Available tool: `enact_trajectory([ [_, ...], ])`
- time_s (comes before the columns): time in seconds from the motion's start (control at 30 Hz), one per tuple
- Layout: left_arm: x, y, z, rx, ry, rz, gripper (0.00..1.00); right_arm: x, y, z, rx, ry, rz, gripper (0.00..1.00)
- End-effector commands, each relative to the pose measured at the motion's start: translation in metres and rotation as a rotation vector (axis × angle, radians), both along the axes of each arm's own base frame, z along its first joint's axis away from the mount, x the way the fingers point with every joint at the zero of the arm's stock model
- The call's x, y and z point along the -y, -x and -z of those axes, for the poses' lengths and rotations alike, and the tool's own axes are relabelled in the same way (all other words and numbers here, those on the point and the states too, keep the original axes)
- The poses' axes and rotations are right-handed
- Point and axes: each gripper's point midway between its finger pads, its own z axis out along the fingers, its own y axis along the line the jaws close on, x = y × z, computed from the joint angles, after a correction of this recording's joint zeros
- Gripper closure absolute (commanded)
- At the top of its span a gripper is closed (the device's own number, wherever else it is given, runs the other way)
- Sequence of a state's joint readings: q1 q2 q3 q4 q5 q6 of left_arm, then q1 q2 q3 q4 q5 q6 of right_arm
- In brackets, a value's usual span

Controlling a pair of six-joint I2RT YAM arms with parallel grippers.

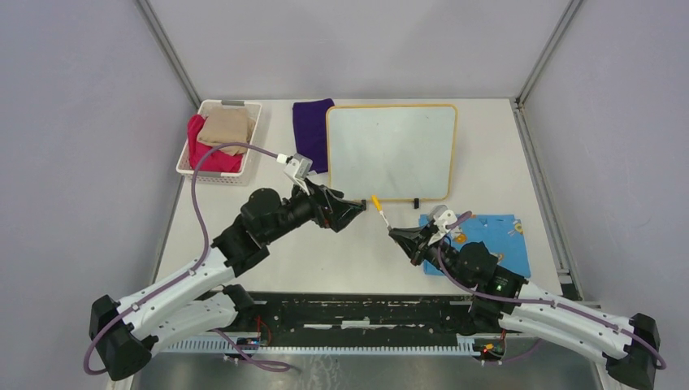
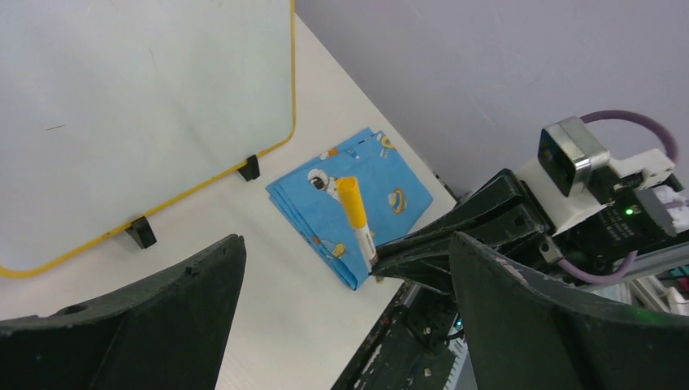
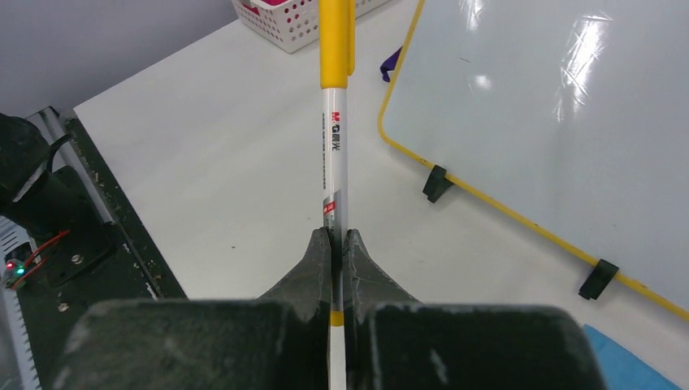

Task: Write a sentence on the whiteboard
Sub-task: Open the whiteboard marker at the center of the board.

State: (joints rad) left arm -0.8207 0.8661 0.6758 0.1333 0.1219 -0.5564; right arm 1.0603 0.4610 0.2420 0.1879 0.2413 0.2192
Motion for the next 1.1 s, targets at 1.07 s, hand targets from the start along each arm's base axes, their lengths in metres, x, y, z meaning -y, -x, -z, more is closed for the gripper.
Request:
enact_trajectory([
  [1.07, 0.035, 0.046, -0.085, 0.07, 0.25, 0.333, 0.2, -0.041, 0.045, -0.091, 0.143, -0.22, -0.334, 1.0],
])
